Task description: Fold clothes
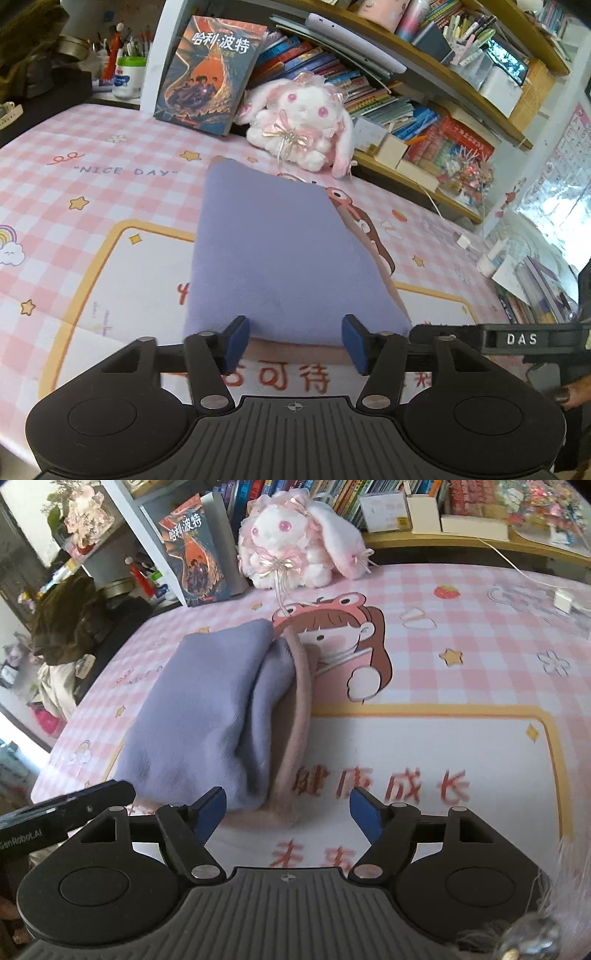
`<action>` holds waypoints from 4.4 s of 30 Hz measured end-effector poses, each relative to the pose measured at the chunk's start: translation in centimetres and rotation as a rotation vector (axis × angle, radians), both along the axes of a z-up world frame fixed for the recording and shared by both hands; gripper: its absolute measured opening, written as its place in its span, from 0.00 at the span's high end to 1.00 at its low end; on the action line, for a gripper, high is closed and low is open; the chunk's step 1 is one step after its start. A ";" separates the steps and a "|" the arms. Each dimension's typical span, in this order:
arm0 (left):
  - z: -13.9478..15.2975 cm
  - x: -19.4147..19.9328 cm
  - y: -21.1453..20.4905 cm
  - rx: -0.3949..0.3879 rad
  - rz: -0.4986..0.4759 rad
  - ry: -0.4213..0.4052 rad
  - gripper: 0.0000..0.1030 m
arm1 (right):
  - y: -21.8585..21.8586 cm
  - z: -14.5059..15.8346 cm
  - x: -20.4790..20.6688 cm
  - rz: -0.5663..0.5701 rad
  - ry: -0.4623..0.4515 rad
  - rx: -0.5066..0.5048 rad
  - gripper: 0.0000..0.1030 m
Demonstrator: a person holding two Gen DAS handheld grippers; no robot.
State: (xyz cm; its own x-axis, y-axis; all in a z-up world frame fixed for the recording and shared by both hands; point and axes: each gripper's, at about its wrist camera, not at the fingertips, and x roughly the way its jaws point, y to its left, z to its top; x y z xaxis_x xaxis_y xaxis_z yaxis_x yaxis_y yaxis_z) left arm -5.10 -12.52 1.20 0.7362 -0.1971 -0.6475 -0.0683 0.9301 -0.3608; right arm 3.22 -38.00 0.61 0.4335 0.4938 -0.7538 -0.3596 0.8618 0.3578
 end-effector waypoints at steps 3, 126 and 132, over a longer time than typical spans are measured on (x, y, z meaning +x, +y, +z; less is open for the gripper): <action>-0.2 -0.5 0.9 -0.010 -0.046 0.013 0.42 | 1.0 0.2 -1.7 -0.037 0.003 -0.023 0.26; 0.6 9.3 -2.8 -0.183 -0.081 0.044 0.57 | -5.0 1.0 3.6 -0.135 -0.052 0.277 0.70; 0.5 9.6 -2.1 -0.196 -0.122 0.039 0.57 | -4.6 1.3 2.8 -0.173 -0.067 0.266 0.70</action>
State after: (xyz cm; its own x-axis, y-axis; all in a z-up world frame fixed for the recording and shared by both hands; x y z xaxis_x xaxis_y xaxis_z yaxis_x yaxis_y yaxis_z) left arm 4.47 -14.63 1.71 0.6741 -0.4080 -0.6157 0.0230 0.8448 -0.5346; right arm 6.05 -42.56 1.91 0.5730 0.5843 -0.5747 -0.2461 0.7915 0.5594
